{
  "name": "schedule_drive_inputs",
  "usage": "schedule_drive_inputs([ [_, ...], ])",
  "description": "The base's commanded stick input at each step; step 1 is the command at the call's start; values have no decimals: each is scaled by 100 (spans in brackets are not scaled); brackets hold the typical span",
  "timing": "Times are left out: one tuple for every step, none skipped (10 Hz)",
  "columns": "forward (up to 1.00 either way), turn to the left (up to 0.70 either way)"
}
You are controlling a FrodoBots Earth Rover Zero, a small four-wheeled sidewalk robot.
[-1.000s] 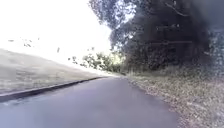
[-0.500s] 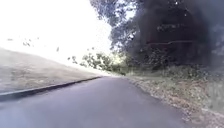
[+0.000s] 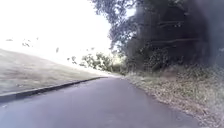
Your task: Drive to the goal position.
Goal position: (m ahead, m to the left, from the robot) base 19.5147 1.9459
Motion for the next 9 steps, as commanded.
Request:
schedule_drive_inputs([
  [70, 0],
  [70, 0],
  [70, 0],
  [70, 0],
  [70, 0],
  [70, 0],
  [70, 0],
  [70, 0],
  [70, 0],
])
